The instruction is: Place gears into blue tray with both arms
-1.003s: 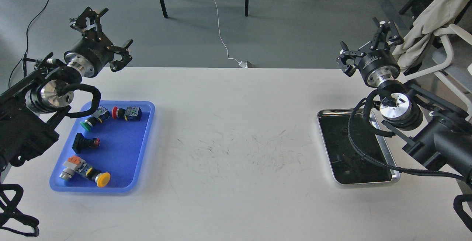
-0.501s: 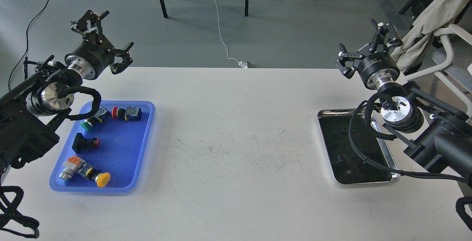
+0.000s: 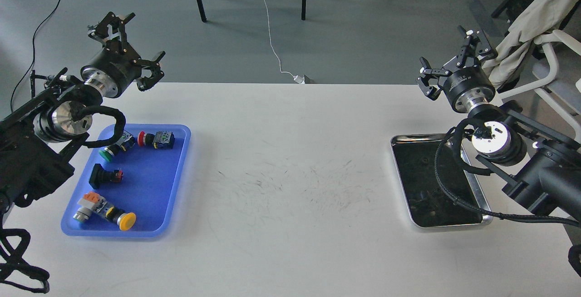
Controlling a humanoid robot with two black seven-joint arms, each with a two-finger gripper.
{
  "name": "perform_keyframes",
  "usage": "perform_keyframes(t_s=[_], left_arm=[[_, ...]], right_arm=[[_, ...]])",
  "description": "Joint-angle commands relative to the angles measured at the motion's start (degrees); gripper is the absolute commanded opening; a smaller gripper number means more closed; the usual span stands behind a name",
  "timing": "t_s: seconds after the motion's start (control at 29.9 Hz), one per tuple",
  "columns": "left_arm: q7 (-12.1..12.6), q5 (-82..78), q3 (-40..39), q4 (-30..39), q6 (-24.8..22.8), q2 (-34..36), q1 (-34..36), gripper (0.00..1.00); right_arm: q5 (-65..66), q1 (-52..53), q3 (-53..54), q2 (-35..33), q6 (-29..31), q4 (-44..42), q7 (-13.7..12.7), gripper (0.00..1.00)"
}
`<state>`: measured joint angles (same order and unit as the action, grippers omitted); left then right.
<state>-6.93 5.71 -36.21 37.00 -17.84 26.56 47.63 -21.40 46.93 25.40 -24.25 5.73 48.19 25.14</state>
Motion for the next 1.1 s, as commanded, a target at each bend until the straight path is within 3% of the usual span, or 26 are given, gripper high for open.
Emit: perform_keyframes(t_s=[0.0, 0.2, 0.47, 0.67, 0.84, 1.0, 1.07], left_arm=[[-0.01, 0.0, 0.0, 0.0, 0.0, -0.37, 0.0, 0.99], [-0.01, 0.0, 0.0, 0.0, 0.0, -0.46, -0.09, 0.99], [-0.1, 0.0, 0.0, -0.09, -0.09, -0.55, -0.17, 0.99], [-0.1, 0.0, -0.09, -0.09, -0.09, -1.08, -0.09, 0.99], [-0.1, 0.0, -0.35, -0.09, -0.09, -0.99, -0.09, 0.99], [-0.19, 0.0, -0.53, -0.09, -0.35, -0.9, -0.09, 0.99], [-0.19, 0.0, -0.53, -0.09, -0.53, -0.81, -0.09, 0.99]], right_arm=[[0.05, 0.0, 0.0, -0.19, -0.02, 0.06, -0.01, 0.99], [0.83, 0.7, -3.5, -2.46, -0.19, 0.76, -0.27, 0.99], [5.14, 7.47, -19.32, -12.92, -0.19, 6.47, -1.94, 0.99], [10.84, 11.78, -27.68, -21.01, 0.24, 11.57, -5.19, 0.99], [26.03, 13.71, -29.71, -26.46, 0.95, 15.88, -7.21, 0.99], [41.59, 13.98, -29.97, -28.75, 2.0, 17.11, -13.35, 0.99], [43.63, 14.42, -29.97, -29.45, 3.23, 17.2, -13.98, 0.99]])
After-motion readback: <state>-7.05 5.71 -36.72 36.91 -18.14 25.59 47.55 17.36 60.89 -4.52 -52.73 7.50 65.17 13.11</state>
